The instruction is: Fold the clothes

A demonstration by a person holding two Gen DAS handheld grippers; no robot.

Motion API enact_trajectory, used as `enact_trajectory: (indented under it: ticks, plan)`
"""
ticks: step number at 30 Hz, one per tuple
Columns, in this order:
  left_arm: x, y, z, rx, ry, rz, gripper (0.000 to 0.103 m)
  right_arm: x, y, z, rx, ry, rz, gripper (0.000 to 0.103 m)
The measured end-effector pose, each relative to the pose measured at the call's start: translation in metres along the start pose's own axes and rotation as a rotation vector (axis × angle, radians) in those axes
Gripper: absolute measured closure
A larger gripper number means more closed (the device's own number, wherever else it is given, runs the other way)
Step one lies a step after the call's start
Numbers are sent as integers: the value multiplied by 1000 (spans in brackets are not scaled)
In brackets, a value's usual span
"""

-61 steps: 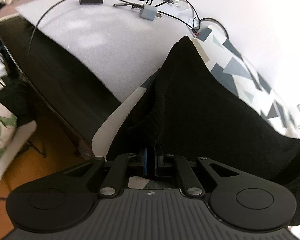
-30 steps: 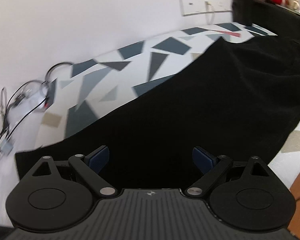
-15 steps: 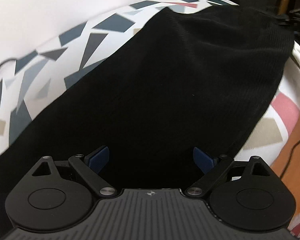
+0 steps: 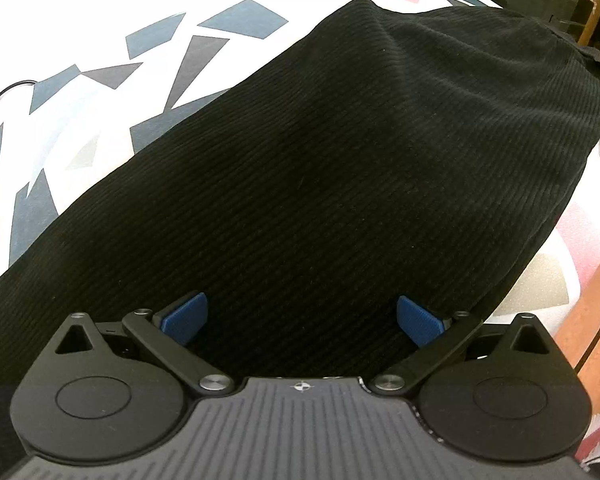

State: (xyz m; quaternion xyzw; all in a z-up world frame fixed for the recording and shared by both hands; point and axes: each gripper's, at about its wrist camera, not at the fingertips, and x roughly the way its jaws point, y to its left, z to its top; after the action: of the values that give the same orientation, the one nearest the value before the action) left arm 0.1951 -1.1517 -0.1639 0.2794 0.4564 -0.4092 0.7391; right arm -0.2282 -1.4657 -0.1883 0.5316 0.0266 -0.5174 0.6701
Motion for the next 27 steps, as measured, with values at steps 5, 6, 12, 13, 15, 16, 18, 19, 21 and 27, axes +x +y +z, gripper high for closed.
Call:
enact_trajectory:
  ticks: [5,6,12,13,15,16,18,19,21,27]
  plan:
    - [3,2,2,9,0,-5,0,22,16,2,-71,50,5,41]
    - [3,2,2,13,0,-6,0,27,18,3,-61,80,9,43]
    - [6,-8,12,66,-20,-45,0,-4,21,13,-43,-33,-6,81]
    - [7,-11,13,81,-34,-60,0,-13,15,15,-30,-55,-33,82]
    - [11,-22,17,116,-56,-97,0,-26,-6,19,6,-99,-93,87]
    - [13,-30,17,148,-74,-103,0,-33,-17,20,24,-120,-124,87]
    - [14,-43,18,199,-108,-100,0,-46,-27,22,19,-157,-176,86]
    - [14,-47,18,210,-119,-102,0,-52,-29,23,7,-165,-211,86]
    - [14,-46,16,204,-127,-112,0,-62,-21,25,-47,-172,-310,75]
    - [4,-22,9,148,-158,-82,0,-82,76,7,-464,-311,-391,31]
